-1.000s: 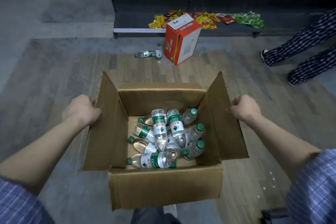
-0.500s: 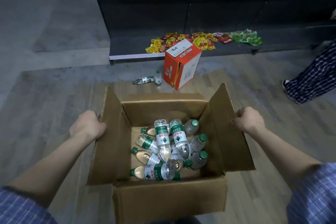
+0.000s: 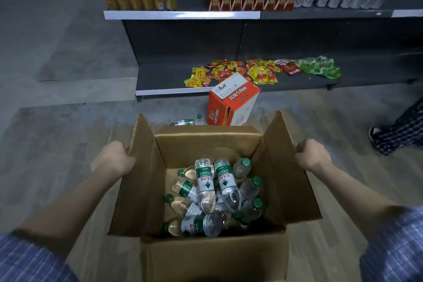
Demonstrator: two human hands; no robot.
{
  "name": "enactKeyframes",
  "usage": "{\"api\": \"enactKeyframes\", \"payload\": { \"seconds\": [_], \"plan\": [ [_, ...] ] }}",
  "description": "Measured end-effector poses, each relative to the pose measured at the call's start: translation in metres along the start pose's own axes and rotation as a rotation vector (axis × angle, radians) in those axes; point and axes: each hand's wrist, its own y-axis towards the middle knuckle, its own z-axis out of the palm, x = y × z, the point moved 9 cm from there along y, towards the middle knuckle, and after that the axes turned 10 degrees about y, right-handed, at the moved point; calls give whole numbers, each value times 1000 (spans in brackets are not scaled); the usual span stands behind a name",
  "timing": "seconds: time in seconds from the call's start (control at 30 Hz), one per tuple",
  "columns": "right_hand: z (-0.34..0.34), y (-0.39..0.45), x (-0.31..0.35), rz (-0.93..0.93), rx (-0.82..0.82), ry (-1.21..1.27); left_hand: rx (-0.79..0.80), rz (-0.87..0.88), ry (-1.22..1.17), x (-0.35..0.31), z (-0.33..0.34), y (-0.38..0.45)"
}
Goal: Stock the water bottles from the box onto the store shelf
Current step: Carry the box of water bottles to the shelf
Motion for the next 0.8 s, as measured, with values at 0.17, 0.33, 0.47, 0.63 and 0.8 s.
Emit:
{"api": "enactKeyframes", "payload": {
  "seconds": [0.17,0.33,0.47,0.63,0.8],
  "plan": [
    [-19,70,34,-25,29,-27,-5,-16,-9,-41,-16,53],
    [-39,126,63,-30,14,-32,-17,-10,-5,-82,-34,101],
    [-52,170,84,-21,-3,-22,-23,5,23,-113,-48,147],
    [-67,226,118,-13,-31,-4,-39,80,67,-158,-77,211],
    [-79,278,146,32,-45,25,-47,128,155,-203,-101,270]
  ]
}}
